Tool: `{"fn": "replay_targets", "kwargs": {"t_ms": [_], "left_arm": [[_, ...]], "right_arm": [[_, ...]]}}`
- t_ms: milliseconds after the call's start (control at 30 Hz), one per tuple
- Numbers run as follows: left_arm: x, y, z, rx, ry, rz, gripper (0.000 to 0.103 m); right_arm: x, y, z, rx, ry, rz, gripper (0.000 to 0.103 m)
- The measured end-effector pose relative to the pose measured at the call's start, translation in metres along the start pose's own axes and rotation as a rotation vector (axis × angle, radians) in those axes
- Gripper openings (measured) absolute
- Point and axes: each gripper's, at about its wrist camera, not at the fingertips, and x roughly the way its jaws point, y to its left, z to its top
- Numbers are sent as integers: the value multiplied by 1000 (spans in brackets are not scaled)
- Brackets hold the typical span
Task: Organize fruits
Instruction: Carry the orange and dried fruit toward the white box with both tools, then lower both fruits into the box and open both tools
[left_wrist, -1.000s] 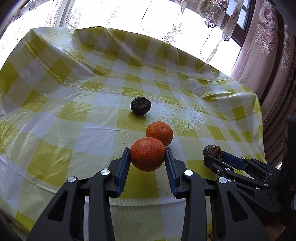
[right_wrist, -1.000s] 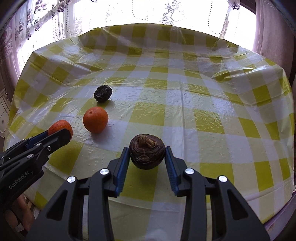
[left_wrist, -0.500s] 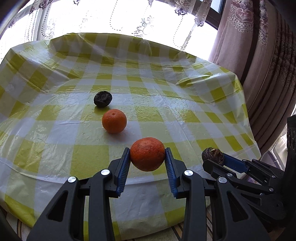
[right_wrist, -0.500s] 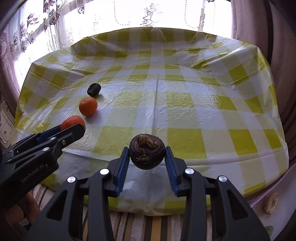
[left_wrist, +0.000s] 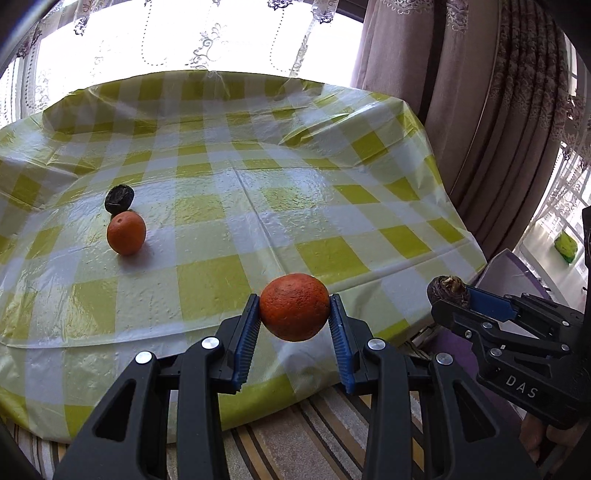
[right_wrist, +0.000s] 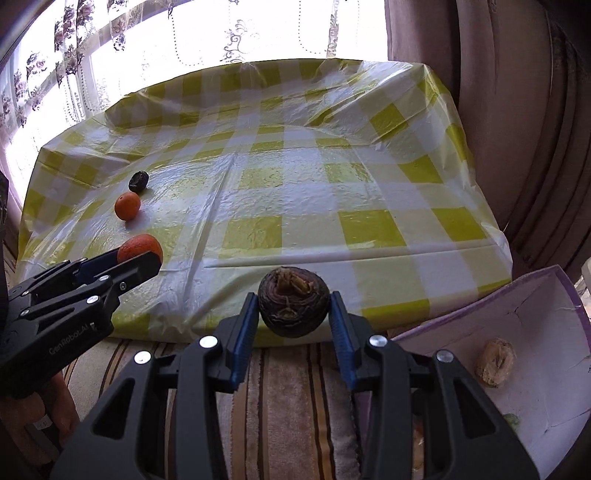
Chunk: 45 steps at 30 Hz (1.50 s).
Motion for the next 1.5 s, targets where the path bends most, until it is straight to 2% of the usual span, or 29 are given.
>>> {"fn": "replay_targets", "kwargs": {"t_ms": [367, 567, 767, 867, 1100, 1233, 1333, 1500], "left_arm": [[8, -86, -19, 185, 56, -109, 35], [13, -135, -32, 309, 91, -176, 35], [18, -186, -48, 457, 130, -263, 35], [25, -209, -57, 516, 189, -340, 35], [38, -243, -77, 635, 300, -435, 35], [45, -258, -92, 724, 348, -450, 35], [48, -267, -102, 796, 370, -420, 35], [59, -270, -105, 797, 442, -426, 35]], "right_arm": [[-36, -83, -34, 90, 28, -130, 39], [-42, -122, -52, 114, 80, -212, 39], [-36, -154, -70, 97, 169, -304, 39], [-32, -163, -80, 68, 216, -339, 39], [-20, -172, -93, -7, 314, -386, 39], [-10, -174, -101, -45, 377, -386, 39], [-2, -174, -106, -55, 413, -372, 39], [8, -172, -116, -88, 472, -368, 39]]}}
